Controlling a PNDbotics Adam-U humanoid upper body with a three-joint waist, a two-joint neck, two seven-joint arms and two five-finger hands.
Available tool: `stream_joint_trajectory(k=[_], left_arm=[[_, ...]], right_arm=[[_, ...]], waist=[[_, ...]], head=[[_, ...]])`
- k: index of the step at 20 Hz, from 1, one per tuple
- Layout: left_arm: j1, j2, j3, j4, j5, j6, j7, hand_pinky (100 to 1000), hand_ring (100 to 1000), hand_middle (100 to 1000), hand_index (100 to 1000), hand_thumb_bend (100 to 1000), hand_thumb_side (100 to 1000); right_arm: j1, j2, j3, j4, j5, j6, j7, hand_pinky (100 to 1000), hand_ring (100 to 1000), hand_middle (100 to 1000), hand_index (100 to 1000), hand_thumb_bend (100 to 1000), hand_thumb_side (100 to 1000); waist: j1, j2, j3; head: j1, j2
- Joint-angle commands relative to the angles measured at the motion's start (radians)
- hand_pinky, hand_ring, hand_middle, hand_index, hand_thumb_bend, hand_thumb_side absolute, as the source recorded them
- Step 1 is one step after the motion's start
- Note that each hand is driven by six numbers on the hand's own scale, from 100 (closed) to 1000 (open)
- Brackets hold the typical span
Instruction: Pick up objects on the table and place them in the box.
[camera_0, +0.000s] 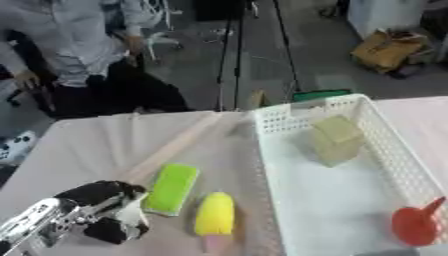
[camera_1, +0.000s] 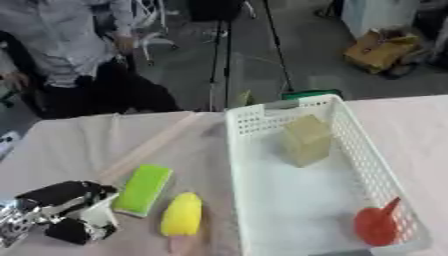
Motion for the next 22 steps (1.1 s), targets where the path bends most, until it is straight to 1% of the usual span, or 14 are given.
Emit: stream_joint_trajectory(k=[1, 5, 6, 7, 8, 11, 12, 13, 16, 22], left_arm=[[-0.017, 0.029, 0.016, -0.018, -0.012, -0.001, 0.009, 255, 694, 771, 972, 417, 525], [-0.018, 0.028, 0.016, -0.017, -0.017, 0.002, 0.02, 243, 677, 755, 949, 381, 501], [-0.018, 0.027, 0.016, -0.018, -0.017, 0.003, 0.024, 233, 664, 745, 936, 357, 481], [-0.02, 0.027, 0.016, -0.02, -0.018, 0.003, 0.029, 229, 659, 741, 932, 351, 476], [-0.02, 0.027, 0.016, -0.021, -0.019, 0.004, 0.033, 220, 648, 726, 916, 319, 458], [-0.02, 0.027, 0.017, -0.024, -0.019, 0.007, 0.043, 218, 645, 722, 910, 311, 453], [-0.021, 0.026, 0.017, -0.024, -0.019, 0.007, 0.045, 206, 631, 707, 888, 289, 447], [-0.022, 0.025, 0.017, -0.024, -0.02, 0.008, 0.047, 206, 631, 707, 888, 289, 447], [-0.024, 0.023, 0.016, -0.023, -0.021, 0.009, 0.054, 194, 616, 673, 840, 247, 428], [-0.024, 0.02, 0.016, -0.018, -0.02, 0.01, 0.062, 184, 595, 649, 805, 245, 421]], right_arm=[[-0.009, -0.013, -0.004, -0.017, -0.005, -0.013, -0.014, 844, 817, 596, 643, 100, 1000], [-0.009, -0.012, -0.004, -0.017, -0.005, -0.012, -0.012, 844, 817, 596, 643, 100, 1000], [-0.009, -0.012, -0.004, -0.017, -0.004, -0.012, -0.012, 844, 817, 596, 643, 100, 1000], [-0.009, -0.012, -0.003, -0.017, -0.004, -0.011, -0.01, 844, 817, 596, 643, 100, 1000], [-0.009, -0.011, -0.003, -0.017, -0.004, -0.011, -0.008, 844, 817, 596, 644, 100, 1000], [-0.01, -0.01, -0.002, -0.017, -0.005, -0.01, -0.006, 844, 817, 596, 644, 100, 1000], [-0.01, -0.01, -0.002, -0.017, -0.004, -0.01, -0.005, 845, 817, 596, 644, 100, 1000], [-0.009, -0.009, -0.002, -0.017, -0.004, -0.01, -0.004, 845, 817, 596, 644, 100, 1000], [-0.009, -0.007, -0.002, -0.017, -0.002, -0.009, -0.003, 845, 817, 596, 646, 100, 1000], [-0.009, -0.006, -0.003, -0.017, -0.002, -0.008, -0.003, 846, 817, 596, 647, 100, 1000]], waist=[[-0.002, -0.018, 0.002], [-0.001, -0.018, 0.001], [-0.001, -0.018, 0.002], [0.0, -0.018, 0.002], [0.0, -0.018, 0.003], [0.001, -0.018, 0.003], [0.001, -0.018, 0.003], [0.001, -0.018, 0.002], [0.001, -0.018, 0.001], [0.002, -0.018, 0.0]], head=[[0.001, -0.014], [0.001, -0.015], [0.001, -0.015], [0.001, -0.015], [0.001, -0.016], [0.001, -0.017], [0.001, -0.017], [0.002, -0.018], [0.002, -0.019], [0.001, -0.024]])
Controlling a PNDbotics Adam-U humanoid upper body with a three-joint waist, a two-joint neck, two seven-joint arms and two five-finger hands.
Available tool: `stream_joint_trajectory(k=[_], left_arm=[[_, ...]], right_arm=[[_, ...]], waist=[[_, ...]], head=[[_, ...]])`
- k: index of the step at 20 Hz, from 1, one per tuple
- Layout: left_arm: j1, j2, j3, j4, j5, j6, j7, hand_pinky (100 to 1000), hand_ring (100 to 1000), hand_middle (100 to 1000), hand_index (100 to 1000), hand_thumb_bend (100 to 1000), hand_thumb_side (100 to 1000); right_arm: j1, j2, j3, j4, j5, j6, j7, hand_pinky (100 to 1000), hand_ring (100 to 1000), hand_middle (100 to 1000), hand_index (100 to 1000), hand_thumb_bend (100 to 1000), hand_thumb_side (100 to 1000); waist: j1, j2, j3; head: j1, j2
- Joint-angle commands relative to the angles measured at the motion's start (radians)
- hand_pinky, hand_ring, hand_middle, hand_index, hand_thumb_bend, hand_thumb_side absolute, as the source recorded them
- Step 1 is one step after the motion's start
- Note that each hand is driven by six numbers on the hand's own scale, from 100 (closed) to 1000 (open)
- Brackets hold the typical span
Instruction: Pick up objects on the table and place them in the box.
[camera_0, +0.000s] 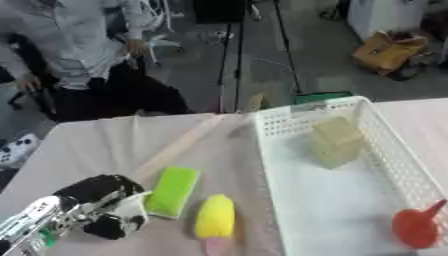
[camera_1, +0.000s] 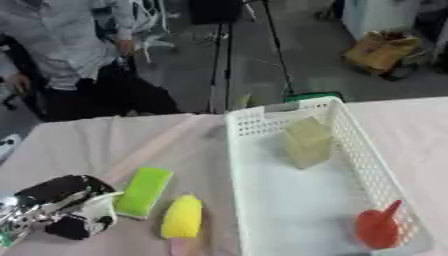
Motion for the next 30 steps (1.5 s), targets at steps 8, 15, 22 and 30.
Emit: stream_joint_trajectory(k=[8, 15, 22, 30], left_arm=[[-0.02, 0.024, 0.024, -0.024, -0.012, 0.005, 0.022, 148, 563, 624, 783, 229, 374], [-0.016, 0.031, 0.047, -0.074, -0.004, 0.023, 0.043, 109, 536, 606, 767, 206, 336], [-0.013, 0.039, 0.062, -0.107, 0.01, 0.038, 0.049, 100, 525, 598, 759, 193, 318], [-0.026, 0.06, 0.078, -0.147, 0.014, 0.043, 0.045, 100, 511, 590, 745, 199, 270]], right_arm=[[-0.009, -0.007, -0.004, -0.017, -0.002, -0.009, -0.006, 846, 817, 596, 647, 100, 1000], [-0.01, -0.007, -0.005, -0.017, -0.004, -0.007, -0.005, 847, 817, 596, 648, 100, 1000], [-0.011, -0.009, -0.006, -0.017, -0.008, -0.006, -0.005, 847, 817, 597, 649, 100, 1000], [-0.013, -0.014, -0.008, -0.017, -0.014, -0.005, -0.007, 848, 817, 597, 649, 100, 1000]], waist=[[0.0, -0.02, 0.002], [0.002, -0.022, 0.003], [0.002, -0.024, 0.007], [0.005, -0.031, 0.009]], head=[[0.0, -0.017], [-0.002, -0.02], [-0.003, -0.023], [-0.006, -0.027]])
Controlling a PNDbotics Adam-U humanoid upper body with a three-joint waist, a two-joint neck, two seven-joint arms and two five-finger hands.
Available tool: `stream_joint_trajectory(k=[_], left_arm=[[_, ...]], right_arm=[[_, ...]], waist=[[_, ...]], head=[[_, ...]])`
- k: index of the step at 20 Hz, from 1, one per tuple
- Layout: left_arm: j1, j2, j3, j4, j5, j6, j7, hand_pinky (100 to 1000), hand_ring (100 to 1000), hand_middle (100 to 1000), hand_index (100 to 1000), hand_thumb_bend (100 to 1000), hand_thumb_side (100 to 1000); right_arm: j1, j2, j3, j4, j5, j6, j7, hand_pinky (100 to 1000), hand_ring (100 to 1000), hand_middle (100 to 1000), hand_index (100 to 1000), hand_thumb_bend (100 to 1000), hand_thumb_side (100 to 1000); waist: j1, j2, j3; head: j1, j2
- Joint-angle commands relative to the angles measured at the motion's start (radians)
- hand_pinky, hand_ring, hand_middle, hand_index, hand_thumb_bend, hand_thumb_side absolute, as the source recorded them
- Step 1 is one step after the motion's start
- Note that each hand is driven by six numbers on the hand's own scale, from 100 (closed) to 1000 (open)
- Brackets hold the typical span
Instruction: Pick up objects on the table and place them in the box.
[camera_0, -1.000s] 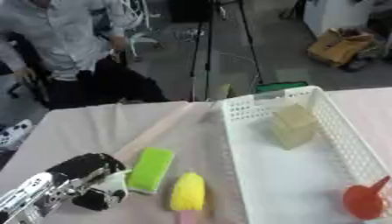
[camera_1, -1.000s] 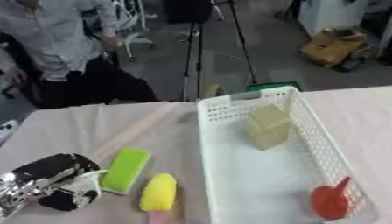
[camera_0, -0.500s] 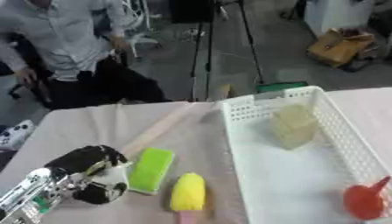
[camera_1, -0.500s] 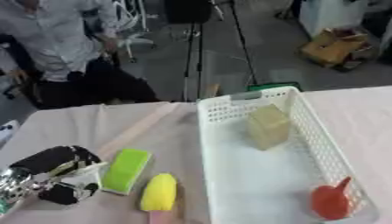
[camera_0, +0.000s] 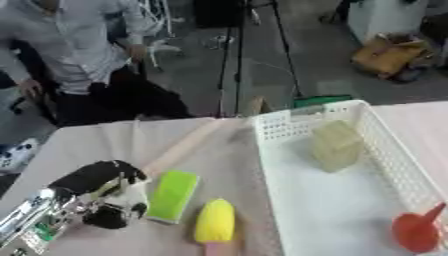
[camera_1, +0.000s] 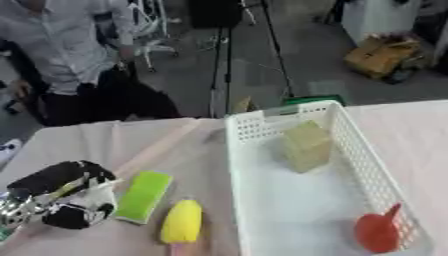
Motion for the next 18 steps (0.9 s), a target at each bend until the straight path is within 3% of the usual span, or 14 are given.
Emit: stream_joint_trajectory(k=[1, 18], left_arm=[[-0.024, 0.052, 0.025, -0.032, 0.004, 0.003, 0.001, 100, 508, 587, 744, 201, 257], [-0.074, 0.091, 0.052, -0.094, 0.03, 0.017, -0.012, 100, 480, 568, 726, 199, 194]], right_arm=[[-0.008, -0.015, -0.008, -0.017, -0.007, -0.007, -0.01, 848, 817, 597, 649, 100, 1000], [-0.014, -0.026, -0.01, -0.017, -0.019, -0.004, -0.009, 848, 817, 597, 650, 100, 1000]], waist=[[-0.001, -0.028, 0.003], [0.014, -0.037, 0.002]], head=[[-0.001, -0.01], [-0.006, -0.011]])
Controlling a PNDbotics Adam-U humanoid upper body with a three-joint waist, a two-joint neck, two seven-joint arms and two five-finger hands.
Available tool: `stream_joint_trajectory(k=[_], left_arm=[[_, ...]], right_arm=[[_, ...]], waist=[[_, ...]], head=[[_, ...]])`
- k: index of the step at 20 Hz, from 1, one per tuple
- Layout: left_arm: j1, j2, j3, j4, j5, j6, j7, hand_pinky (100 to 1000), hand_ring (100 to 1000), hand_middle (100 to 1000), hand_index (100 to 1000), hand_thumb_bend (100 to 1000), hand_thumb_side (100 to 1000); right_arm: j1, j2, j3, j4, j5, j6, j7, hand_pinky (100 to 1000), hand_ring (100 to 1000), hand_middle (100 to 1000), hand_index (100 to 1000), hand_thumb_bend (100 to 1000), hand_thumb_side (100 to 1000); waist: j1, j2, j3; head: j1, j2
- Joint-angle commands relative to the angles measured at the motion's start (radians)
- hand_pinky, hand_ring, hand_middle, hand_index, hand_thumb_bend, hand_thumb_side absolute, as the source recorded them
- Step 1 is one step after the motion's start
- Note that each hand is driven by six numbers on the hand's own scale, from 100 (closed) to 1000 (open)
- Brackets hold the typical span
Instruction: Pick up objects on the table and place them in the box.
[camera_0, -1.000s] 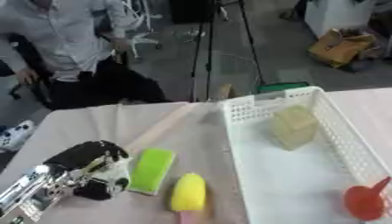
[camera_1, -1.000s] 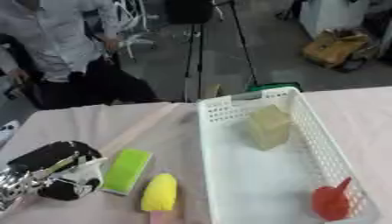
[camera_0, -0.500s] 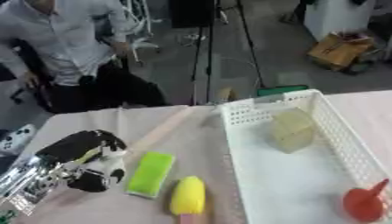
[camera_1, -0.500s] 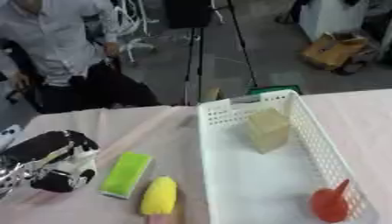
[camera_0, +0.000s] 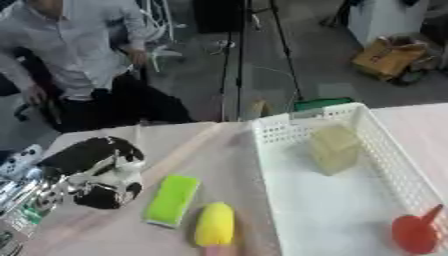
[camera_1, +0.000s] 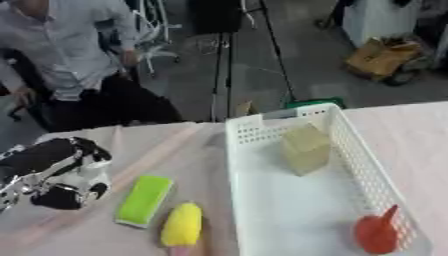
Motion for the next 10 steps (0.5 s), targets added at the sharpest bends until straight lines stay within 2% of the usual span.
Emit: stream_joint_trajectory(k=[1, 10], left_arm=[[-0.027, 0.05, 0.024, -0.027, 0.014, 0.005, -0.003, 100, 479, 568, 726, 199, 188], [-0.081, 0.063, 0.022, -0.062, 0.033, 0.006, -0.026, 100, 471, 562, 720, 210, 162]], right_arm=[[-0.01, -0.026, -0.009, -0.017, -0.009, -0.005, -0.009, 848, 817, 597, 650, 100, 1000], [-0.012, -0.034, -0.009, -0.017, -0.018, -0.001, -0.005, 849, 817, 597, 649, 100, 1000]], waist=[[-0.001, -0.028, 0.001], [0.015, -0.039, -0.006]], head=[[-0.005, -0.01], [-0.002, -0.005]])
